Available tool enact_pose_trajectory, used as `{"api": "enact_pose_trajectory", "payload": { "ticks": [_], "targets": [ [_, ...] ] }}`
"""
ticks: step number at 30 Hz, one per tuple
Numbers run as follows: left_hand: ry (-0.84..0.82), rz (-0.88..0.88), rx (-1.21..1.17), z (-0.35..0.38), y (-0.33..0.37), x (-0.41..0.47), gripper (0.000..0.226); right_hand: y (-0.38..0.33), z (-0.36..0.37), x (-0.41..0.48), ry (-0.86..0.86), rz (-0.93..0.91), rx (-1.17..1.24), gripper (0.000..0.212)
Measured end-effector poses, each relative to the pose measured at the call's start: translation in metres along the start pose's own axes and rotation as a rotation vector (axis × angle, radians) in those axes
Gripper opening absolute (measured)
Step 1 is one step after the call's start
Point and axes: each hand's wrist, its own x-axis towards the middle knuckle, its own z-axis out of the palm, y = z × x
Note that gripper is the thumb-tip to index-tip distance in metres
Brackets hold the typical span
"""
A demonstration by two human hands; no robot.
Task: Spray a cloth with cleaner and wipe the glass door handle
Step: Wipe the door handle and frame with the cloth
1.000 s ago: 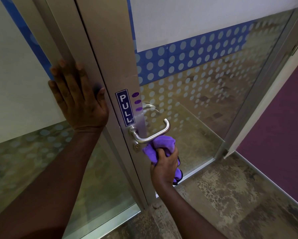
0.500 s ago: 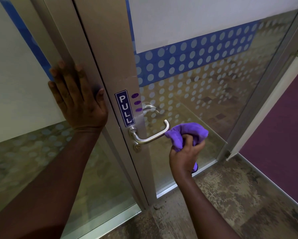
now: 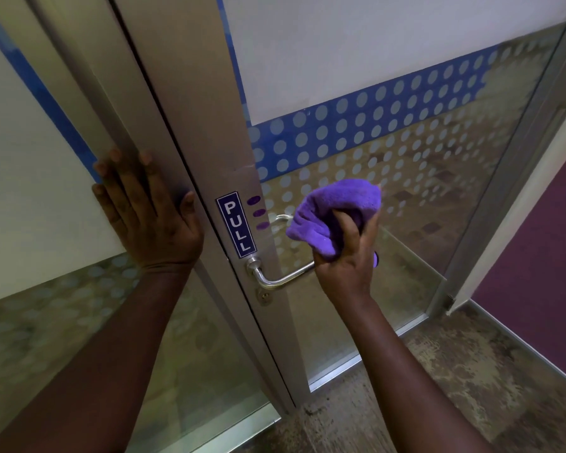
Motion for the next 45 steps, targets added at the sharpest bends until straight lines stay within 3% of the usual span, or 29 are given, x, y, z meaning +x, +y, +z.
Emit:
{"api": "enact_pose_trajectory", "payload": {
  "ticks": [6,10,14,21,28,32,37,45],
  "targets": [
    [-0.006,0.008,-0.006,0.0,0.0,-0.001,0.063,-0.005,0.01,0.033,-0.144,-0.297,-0.061,0.067],
    [-0.02,0.008,-0.006,-0.002,-0.001,-0.001,0.063,-0.013,0.022,0.05,-0.155,-0.424,-0.11,0.049],
    [-0.013,0.007,0.0,-0.003,0.0,0.0,0.063,-0.02,0.036,0.058,-0.159,-0.467,-0.178,0.032],
    [-0.008,0.004,0.004,-0.003,0.001,0.0,0.062,-0.015,0.051,0.057,-0.111,-0.509,-0.254,0.043],
    [0.008,0.003,0.013,-0.001,0.001,0.0,0.063,-0.006,0.05,0.051,-0.175,-0.58,-0.316,0.045],
    [0.017,0.002,0.007,0.0,0.001,-0.001,0.063,0.001,0.043,0.046,-0.256,-0.618,-0.336,0.048],
    [0.022,0.007,0.012,0.001,0.002,0.0,0.063,0.008,0.033,0.04,-0.374,-0.634,-0.36,0.036],
    [0.007,-0.004,0.013,0.0,0.001,0.0,0.063,0.014,0.024,0.031,-0.582,-0.632,-0.434,0.042]
  ]
}}
